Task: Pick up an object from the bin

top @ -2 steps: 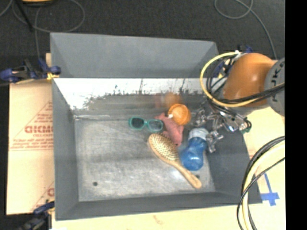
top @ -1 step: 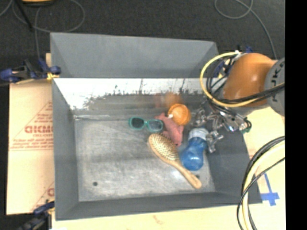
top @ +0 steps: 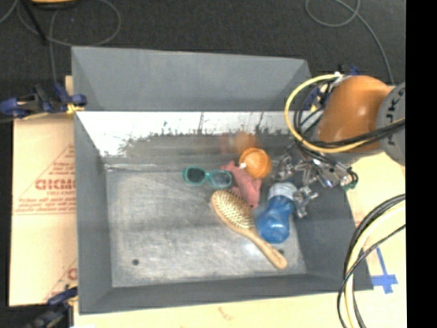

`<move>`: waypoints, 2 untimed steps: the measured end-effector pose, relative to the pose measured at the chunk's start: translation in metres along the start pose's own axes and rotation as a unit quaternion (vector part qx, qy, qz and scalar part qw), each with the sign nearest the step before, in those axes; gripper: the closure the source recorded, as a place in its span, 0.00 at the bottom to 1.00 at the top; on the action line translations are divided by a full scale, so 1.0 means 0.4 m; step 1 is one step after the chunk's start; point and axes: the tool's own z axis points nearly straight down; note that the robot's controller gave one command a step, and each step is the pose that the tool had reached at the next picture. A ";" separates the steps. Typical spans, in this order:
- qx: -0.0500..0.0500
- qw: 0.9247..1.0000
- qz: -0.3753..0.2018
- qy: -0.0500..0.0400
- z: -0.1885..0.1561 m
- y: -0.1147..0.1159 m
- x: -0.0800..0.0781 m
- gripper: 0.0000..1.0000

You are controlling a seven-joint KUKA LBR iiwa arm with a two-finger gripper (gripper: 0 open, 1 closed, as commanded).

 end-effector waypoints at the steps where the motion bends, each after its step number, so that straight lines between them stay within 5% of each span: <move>1: 0.000 1.000 0.000 0.000 0.000 0.000 0.000 1.00; 2: 0.000 1.000 0.000 0.000 0.000 0.000 0.000 1.00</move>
Offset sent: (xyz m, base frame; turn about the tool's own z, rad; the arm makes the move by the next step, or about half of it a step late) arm -0.0600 0.0007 -0.0310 -0.4465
